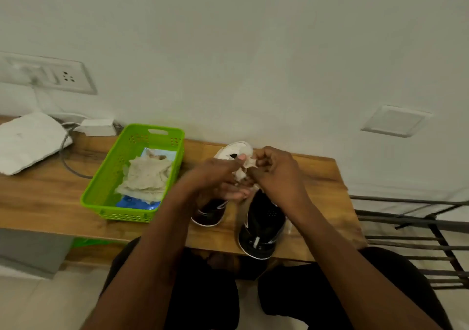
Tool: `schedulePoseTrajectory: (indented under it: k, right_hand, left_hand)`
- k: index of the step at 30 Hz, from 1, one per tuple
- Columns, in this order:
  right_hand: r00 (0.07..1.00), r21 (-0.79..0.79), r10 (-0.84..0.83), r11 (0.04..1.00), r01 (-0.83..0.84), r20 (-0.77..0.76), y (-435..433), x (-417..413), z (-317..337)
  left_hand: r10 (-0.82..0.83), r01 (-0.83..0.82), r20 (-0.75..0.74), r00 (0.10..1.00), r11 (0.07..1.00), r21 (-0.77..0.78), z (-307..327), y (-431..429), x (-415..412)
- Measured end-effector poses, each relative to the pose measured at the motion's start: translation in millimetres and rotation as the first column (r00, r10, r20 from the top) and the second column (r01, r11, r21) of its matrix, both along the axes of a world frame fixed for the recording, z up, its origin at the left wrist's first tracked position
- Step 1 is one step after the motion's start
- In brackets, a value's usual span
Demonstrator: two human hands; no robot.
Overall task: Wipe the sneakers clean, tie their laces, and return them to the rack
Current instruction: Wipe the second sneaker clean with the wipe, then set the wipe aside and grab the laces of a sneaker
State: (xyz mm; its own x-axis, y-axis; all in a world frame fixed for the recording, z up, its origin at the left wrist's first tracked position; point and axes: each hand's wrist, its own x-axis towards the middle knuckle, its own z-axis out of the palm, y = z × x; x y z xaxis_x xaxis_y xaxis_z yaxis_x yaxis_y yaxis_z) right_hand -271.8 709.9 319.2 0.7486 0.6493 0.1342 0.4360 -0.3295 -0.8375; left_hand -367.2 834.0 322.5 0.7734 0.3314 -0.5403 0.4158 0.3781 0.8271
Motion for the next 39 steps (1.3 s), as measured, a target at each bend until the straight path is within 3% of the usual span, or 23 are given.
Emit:
schedulePoseTrajectory:
  k: [2,4,7,9,12,16,17,20,24,26,27,29,32,33,34,36,37,39]
  right_hand:
    - [0.988,0.049,0.157,0.986,-0.157,-0.001,41.0,-17.5,1.1]
    - [0.958,0.039,0.283,0.958,-0.285,0.050,83.0,-38.9,3.5]
    - [0.926,0.048,0.358,0.930,-0.366,0.115,135.4,-69.0,2.7]
    - [0.913,0.063,0.400,0.912,-0.405,0.083,161.9,-86.5,-3.8]
    - [0.888,0.011,0.458,0.889,-0.458,0.040,175.5,-99.3,-12.9]
    - [0.877,-0.023,0.480,0.877,-0.479,0.011,182.3,-96.2,-28.8]
    - [0.883,-0.031,0.469,0.883,-0.469,0.009,181.6,-92.7,-32.6]
    - [0.905,-0.040,0.425,0.904,-0.425,-0.011,175.8,-82.4,-38.8]
    - [0.915,-0.006,0.404,0.915,-0.404,-0.019,153.1,-71.7,-34.7]
    - [0.914,0.007,0.406,0.914,-0.406,-0.010,131.6,-65.3,-27.0]
    - [0.921,0.022,0.390,0.921,-0.390,0.000,115.6,-58.9,-20.9]
    - [0.948,0.059,0.318,0.946,-0.319,0.030,80.9,-41.8,-7.0]
    - [0.988,0.088,0.134,0.986,-0.140,0.078,18.2,-0.7,13.8]
    - [0.995,0.082,0.049,0.995,-0.056,0.084,-3.5,13.7,16.0]
    - [0.995,0.056,-0.043,0.998,0.038,0.091,-28.5,29.2,15.7]
    - [0.984,-0.073,-0.167,0.982,0.171,0.060,-65.9,47.8,7.6]
    - [0.983,-0.193,-0.184,0.964,0.184,0.018,-81.0,52.8,1.1]
    - [0.993,-0.486,-0.078,0.874,0.028,-0.084,-94.9,48.3,-14.9]
  left_hand:
    - [0.127,-0.127,0.011,0.992,0.977,0.171,5.6,43.2,-22.5]
    - [0.285,-0.271,0.019,0.958,0.884,0.382,3.2,103.5,-55.3]
    - [0.529,-0.503,0.152,0.835,0.622,0.601,-8.8,189.8,-115.3]
    - [0.614,-0.522,0.154,0.774,0.481,0.704,-25.5,230.7,-143.9]
    - [0.596,-0.400,0.033,0.803,0.497,0.770,-54.1,257.5,-148.9]
    - [0.426,-0.318,-0.047,0.903,0.739,0.594,-73.8,271.8,-126.9]
    - [0.424,-0.333,-0.035,0.905,0.757,0.562,-78.6,276.8,-123.3]
    - [0.491,-0.392,0.047,0.870,0.629,0.671,-92.8,294.5,-124.2]
    - [0.637,-0.667,0.316,0.703,0.437,0.604,-65.5,258.0,-120.5]
    - [0.562,-0.686,0.441,0.700,0.353,0.637,-35.6,219.0,-103.4]
    - [0.487,-0.651,0.459,0.743,0.366,0.665,-18.5,193.3,-90.2]
    - [0.258,-0.483,0.409,0.875,0.505,0.715,10.7,137.7,-63.9]
    - [-0.126,-0.040,0.180,0.976,0.702,0.711,29.2,44.8,-26.8]
    - [-0.228,0.127,0.044,0.973,0.683,0.719,27.4,16.6,-17.3]
    - [-0.309,0.290,-0.120,0.944,0.596,0.749,19.4,-9.8,-7.0]
    - [-0.309,0.505,-0.405,0.860,0.410,0.759,-2.3,-49.2,3.7]
    - [-0.276,0.522,-0.444,0.853,0.415,0.745,-16.3,-64.6,9.8]
    - [-0.193,0.426,-0.386,0.902,0.542,0.724,-37.5,-80.5,14.7]
